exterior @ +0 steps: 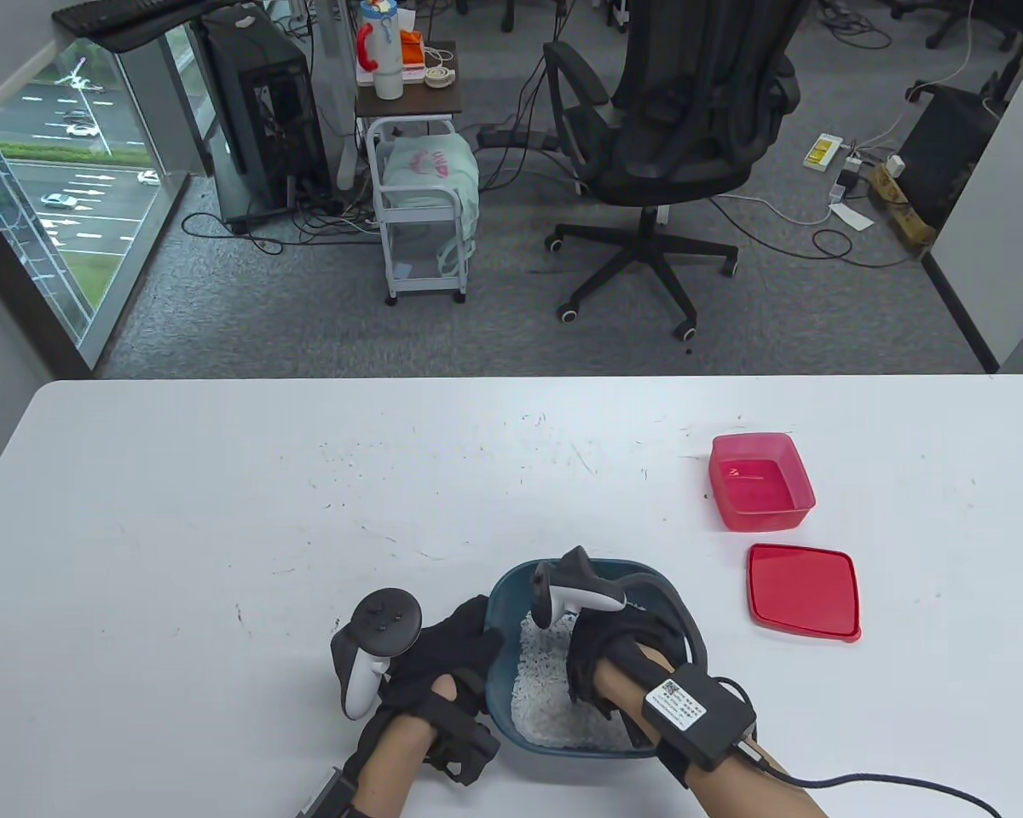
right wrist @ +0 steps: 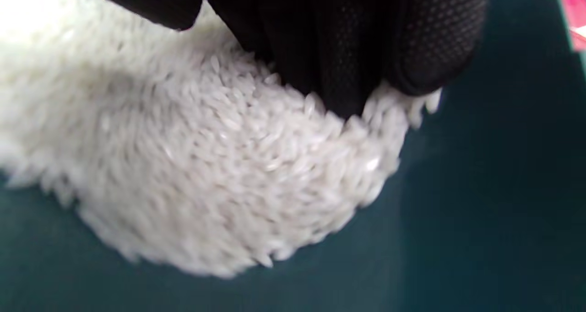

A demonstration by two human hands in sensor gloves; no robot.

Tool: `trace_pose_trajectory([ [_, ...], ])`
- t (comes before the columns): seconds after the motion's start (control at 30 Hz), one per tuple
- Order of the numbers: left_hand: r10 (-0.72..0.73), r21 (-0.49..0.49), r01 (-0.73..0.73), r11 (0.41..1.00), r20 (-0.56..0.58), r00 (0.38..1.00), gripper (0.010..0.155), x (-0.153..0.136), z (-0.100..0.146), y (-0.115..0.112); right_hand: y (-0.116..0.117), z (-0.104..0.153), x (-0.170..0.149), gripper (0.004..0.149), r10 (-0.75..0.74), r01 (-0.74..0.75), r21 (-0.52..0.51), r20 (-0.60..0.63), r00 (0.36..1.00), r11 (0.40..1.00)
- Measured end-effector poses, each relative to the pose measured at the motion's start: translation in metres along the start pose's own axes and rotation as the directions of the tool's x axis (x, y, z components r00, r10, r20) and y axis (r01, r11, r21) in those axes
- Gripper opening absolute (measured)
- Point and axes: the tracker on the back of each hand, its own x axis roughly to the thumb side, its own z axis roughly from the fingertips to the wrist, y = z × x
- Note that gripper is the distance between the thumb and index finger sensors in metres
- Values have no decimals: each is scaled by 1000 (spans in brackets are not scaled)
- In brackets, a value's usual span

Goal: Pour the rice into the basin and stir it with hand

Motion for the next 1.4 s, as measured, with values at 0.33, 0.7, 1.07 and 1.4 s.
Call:
trace_pose_trajectory([
  [0.33,5,6,-5,1000,-7,1000,64,0,1,-1,7,-5,5,62,-469,349,324,464,752,879],
  [0.7,7,-15,-7,1000,9,1000,64,0,0,0,-25,-17,-3,67,-682,615,321,488,544,720],
  [1.07,-7,-11,7,1000,14,1000,64,0,0,0,-30,-7,-18,61,-258,267,-129,80,963,955],
  [1.4,-1,4,1,1000,1,1000,63,0,1,0,-1,-1,-7,62,-96,92,57,59,994,994],
])
